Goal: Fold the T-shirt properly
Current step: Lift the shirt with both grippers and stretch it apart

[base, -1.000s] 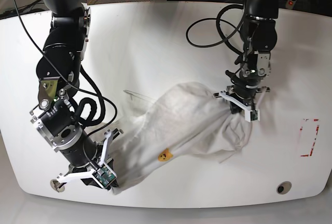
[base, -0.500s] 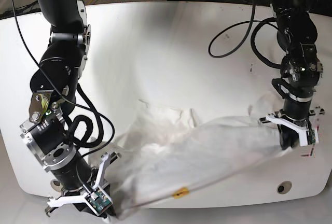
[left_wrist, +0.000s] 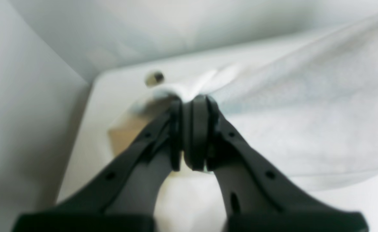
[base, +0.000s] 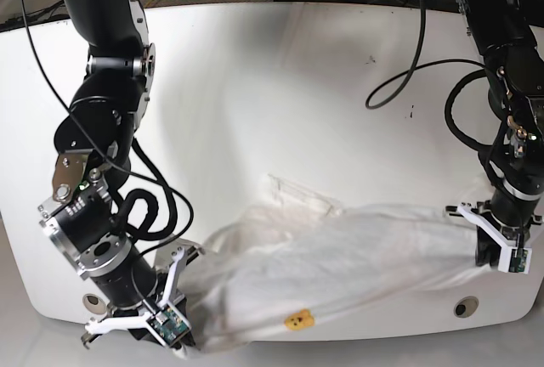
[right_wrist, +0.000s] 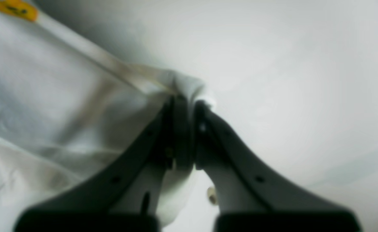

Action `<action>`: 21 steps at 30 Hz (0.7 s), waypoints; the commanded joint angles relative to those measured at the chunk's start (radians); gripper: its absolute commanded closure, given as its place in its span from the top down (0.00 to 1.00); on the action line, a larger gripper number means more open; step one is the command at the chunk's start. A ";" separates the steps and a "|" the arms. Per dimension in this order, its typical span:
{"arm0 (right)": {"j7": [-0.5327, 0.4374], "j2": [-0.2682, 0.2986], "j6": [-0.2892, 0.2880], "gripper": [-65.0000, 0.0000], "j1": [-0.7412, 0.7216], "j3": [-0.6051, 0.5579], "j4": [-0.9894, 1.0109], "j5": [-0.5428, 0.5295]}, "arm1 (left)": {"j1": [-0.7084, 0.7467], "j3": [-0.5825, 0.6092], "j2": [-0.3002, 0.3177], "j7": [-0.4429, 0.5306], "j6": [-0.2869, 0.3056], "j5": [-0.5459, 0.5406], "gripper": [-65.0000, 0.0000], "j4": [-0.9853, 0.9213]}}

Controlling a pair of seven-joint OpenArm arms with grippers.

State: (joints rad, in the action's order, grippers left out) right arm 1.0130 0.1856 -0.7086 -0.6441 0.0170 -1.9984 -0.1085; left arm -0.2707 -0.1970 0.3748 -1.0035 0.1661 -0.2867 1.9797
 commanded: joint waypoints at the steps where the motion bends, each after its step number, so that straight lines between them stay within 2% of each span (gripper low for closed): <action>1: -0.018 0.013 0.010 0.00 0.042 0.018 -0.022 0.003 | 0.035 0.017 0.011 0.016 0.016 0.007 0.03 0.014; 17: -0.020 -0.007 0.010 0.00 0.447 0.196 -0.025 0.000 | 0.426 0.035 0.010 0.018 0.025 0.002 0.04 0.016; 20: -0.020 -0.031 0.010 0.00 0.487 0.240 -0.026 0.000 | 0.474 0.038 0.010 0.013 0.026 0.001 0.14 0.016; 21: -0.020 -0.034 0.010 0.00 0.499 0.255 -0.026 0.000 | 0.492 0.040 0.010 0.012 0.026 -0.001 0.24 0.016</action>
State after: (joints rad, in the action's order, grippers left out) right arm 1.0130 0.1497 -0.7078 -0.1356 0.2428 -2.0060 -0.1192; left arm 0.2066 -0.1513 0.3695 -0.9970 0.2020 -0.3103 1.9793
